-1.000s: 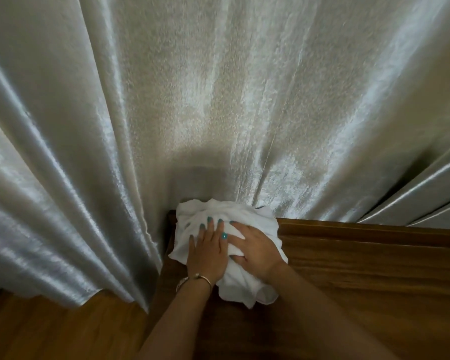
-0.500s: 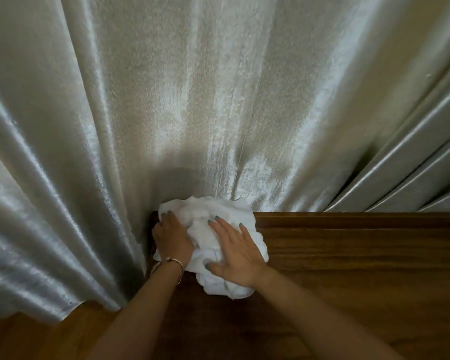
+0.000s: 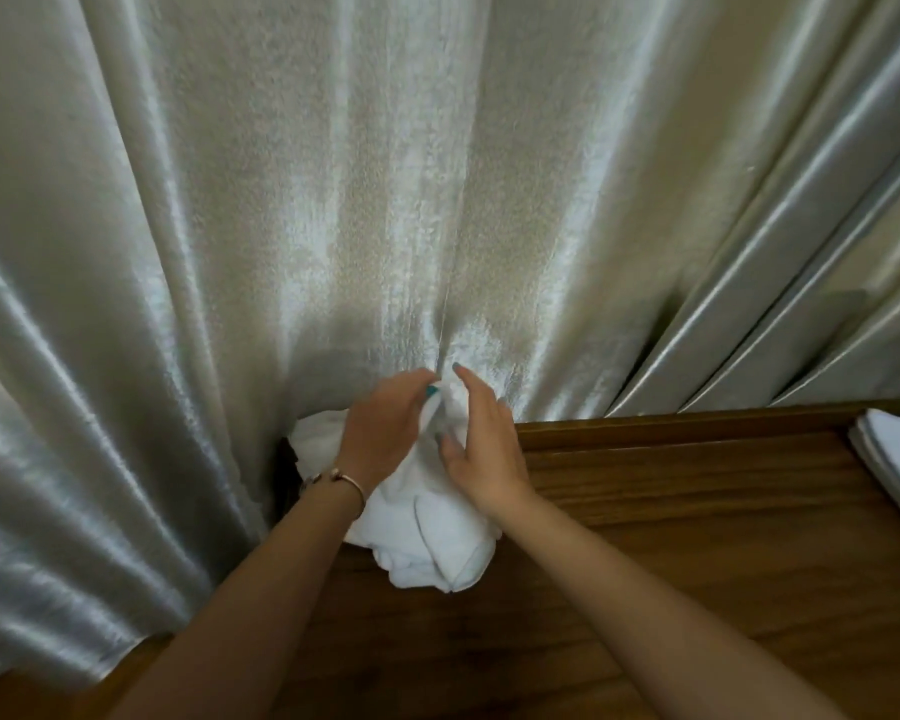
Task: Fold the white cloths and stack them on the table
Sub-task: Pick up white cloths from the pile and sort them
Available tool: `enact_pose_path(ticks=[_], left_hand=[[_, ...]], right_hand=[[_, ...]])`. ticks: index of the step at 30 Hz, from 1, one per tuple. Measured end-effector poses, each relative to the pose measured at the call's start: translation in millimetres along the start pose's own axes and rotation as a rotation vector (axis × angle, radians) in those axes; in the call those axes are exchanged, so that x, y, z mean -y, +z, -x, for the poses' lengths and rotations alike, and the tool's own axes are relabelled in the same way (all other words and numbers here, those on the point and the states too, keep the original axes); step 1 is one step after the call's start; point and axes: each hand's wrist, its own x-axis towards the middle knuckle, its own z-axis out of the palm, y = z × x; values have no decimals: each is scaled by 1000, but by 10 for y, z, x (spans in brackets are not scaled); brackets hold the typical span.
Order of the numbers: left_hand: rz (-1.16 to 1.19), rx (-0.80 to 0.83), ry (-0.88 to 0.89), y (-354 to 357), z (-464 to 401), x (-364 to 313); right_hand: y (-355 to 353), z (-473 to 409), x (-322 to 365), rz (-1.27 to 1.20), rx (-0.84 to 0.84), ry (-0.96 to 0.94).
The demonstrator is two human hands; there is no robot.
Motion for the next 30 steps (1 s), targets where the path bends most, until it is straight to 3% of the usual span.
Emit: enact_pose_path(ticks=[2,5,9,13,15,16,19,21,24,27,30], left_hand=[[57,5,154,-109,-88,-344],[132,-23,244,-197,-212,-682],[219,23,140,-200,-317,-926],[129,155,134,-72,-331,-950],[136,212,96,14,-309,-971],[149,235,65,61,-288,-1002],[213,286,17,227,-202,-1181],[222,348,64,324,-161,-1339],[87,442,139,508,-148,-1500],[-25,320,139,736,-166,-1505],[-69,192,113,902,-159,-1559]], right_hand=[[-208,-105,84,-52,-47,12],[-615,-170,147,-89,-97,5],[-1229,-163,83,-85,-188,-8],[-1678,-107,-35,-186,-319,164],[-1913,-46,-60,-232,-279,239],[-2024,-3,-90,-153,-211,241],[-2266,159,-222,544,-22,162],[-2388,233,-324,687,-25,141],[-2636,305,-511,606,-175,239],[-2942,447,-749,545,-405,335],[-3272,610,-1009,496,-511,362]])
